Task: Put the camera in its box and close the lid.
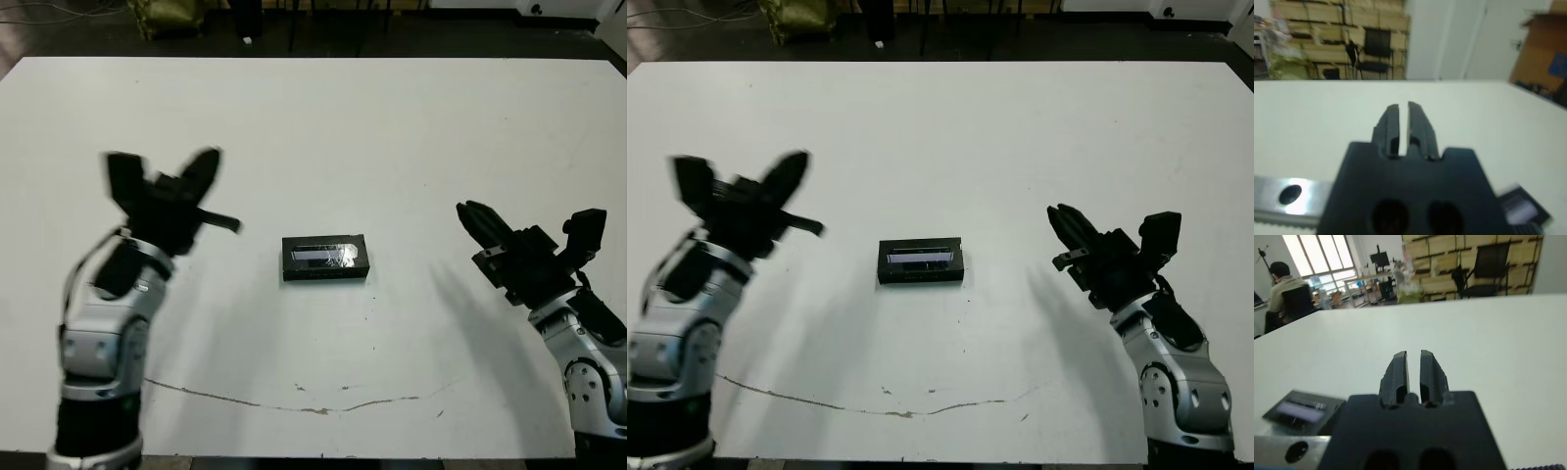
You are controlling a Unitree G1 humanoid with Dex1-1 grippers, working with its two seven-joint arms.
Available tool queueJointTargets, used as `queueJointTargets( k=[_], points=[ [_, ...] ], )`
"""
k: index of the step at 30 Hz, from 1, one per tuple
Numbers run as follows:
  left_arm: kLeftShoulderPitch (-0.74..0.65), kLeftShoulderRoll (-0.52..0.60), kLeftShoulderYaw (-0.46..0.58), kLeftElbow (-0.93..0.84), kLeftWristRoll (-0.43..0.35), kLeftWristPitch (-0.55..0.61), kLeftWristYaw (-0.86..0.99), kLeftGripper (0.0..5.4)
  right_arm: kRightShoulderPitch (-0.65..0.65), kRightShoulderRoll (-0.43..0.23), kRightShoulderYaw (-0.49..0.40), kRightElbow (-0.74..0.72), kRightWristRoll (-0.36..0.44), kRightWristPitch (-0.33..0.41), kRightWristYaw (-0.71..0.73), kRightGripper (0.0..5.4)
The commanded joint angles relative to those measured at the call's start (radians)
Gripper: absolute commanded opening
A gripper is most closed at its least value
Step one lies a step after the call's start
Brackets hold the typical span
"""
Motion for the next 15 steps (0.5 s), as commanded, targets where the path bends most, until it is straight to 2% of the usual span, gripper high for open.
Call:
queueJointTargets(
  k=[1, 4, 7, 10, 15],
  points=[
    [0.015, 0.023, 0.006, 0.111, 0.093, -0.146, 0.043, 0.02, -0.020, 0.002, 0.010, -0.003, -0.051, -0.020, -0.041, 0.00],
    [0.036, 0.049, -0.027, 0.265, 0.253, -0.436, 0.083, 0.02, -0.026, 0.031, 0.037, 0.005, -0.144, -0.091, -0.105, 0.00],
    [0.056, 0.045, -0.034, 0.366, 0.302, -0.612, 0.106, 0.02, -0.023, 0.055, 0.061, 0.027, -0.227, -0.166, -0.150, 0.00],
    [0.078, 0.035, -0.039, 0.401, 0.327, -0.690, 0.140, 0.02, -0.022, 0.074, 0.076, 0.050, -0.273, -0.226, -0.171, 0.00],
    [0.101, 0.017, -0.045, 0.407, 0.304, -0.712, 0.156, 0.02, -0.025, 0.093, 0.080, 0.064, -0.278, -0.253, -0.172, 0.00]
  ],
)
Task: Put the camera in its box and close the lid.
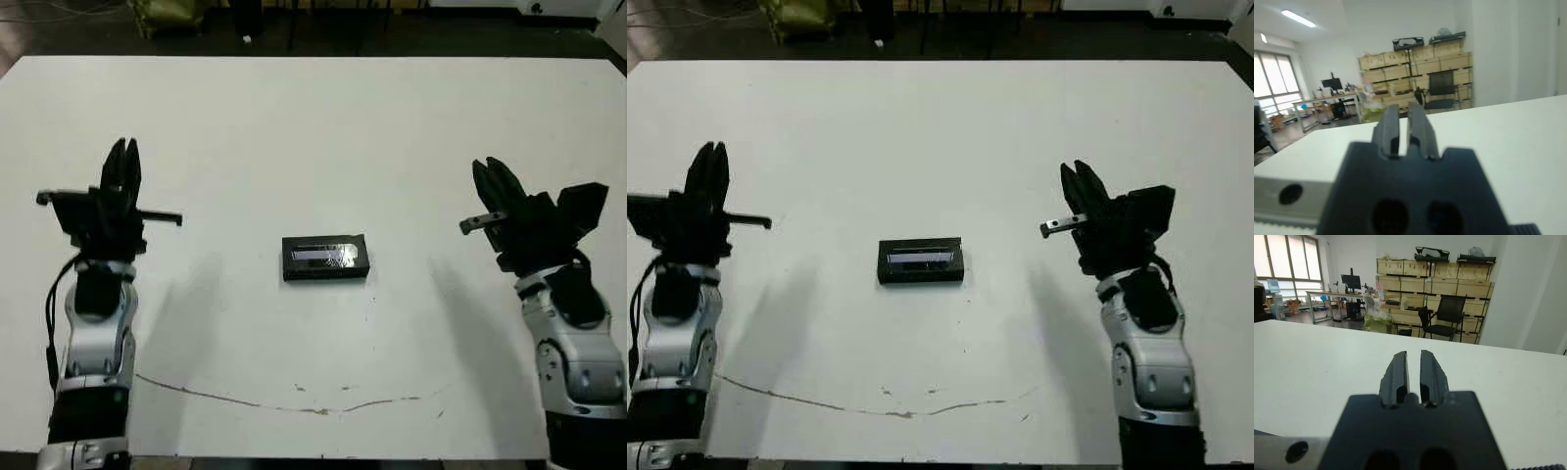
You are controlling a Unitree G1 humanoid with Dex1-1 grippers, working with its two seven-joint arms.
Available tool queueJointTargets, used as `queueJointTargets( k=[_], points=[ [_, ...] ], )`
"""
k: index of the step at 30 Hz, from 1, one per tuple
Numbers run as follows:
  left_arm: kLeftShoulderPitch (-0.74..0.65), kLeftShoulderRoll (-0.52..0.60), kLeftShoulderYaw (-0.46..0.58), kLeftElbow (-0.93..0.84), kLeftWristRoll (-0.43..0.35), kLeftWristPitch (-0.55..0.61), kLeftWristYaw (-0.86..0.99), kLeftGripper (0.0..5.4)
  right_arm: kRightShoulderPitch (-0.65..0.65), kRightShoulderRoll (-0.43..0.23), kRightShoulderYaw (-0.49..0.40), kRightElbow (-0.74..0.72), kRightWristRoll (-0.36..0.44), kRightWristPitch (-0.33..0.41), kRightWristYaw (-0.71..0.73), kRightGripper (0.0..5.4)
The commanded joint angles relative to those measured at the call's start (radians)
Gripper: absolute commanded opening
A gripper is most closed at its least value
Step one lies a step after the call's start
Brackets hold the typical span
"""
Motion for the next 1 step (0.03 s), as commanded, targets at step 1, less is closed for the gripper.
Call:
queueJointTargets(
  k=[1],
  points=[
    [0.032, -0.012, -0.005, 0.013, -0.010, 0.003, 0.012, 0.02, 0.008, 0.009, 0.002, 0.016, -0.006, -0.002, -0.005, 0.00]
  ],
)
